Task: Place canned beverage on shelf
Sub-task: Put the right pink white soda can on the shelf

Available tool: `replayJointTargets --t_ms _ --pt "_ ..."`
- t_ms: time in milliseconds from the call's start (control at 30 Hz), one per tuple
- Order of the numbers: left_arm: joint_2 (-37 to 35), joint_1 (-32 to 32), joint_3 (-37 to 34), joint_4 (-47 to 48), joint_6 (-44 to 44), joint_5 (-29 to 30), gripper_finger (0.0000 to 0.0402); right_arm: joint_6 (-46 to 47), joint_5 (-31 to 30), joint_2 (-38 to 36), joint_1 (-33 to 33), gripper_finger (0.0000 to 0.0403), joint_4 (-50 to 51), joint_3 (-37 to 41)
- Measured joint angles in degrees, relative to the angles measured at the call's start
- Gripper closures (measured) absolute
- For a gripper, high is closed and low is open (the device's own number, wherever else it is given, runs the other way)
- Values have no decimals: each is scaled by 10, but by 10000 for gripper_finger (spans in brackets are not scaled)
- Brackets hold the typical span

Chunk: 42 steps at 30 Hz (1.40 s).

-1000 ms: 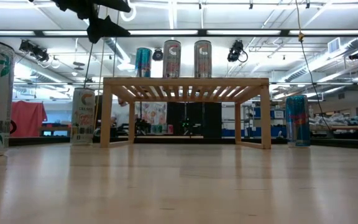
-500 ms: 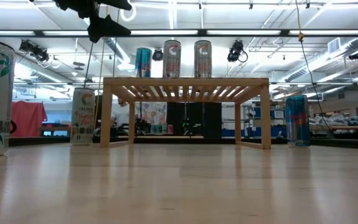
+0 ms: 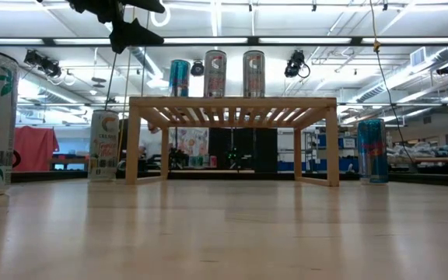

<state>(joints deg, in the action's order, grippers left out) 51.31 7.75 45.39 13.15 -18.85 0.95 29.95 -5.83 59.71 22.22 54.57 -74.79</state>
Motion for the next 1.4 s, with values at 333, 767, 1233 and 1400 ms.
replayJointTargets --t_ms 333,767,1233,1400 --pt "0 0 0 11 12 0 83 85 51 49 -9 15 -181 118" --pt "0 0 0 22 13 0 83 152 13 72 138 15 -103 110" --pt "0 0 0 22 -5 0 83 277 -92 79 323 15 27 110" --pt "0 0 0 21 -16 0 83 311 -48 90 341 15 34 110"
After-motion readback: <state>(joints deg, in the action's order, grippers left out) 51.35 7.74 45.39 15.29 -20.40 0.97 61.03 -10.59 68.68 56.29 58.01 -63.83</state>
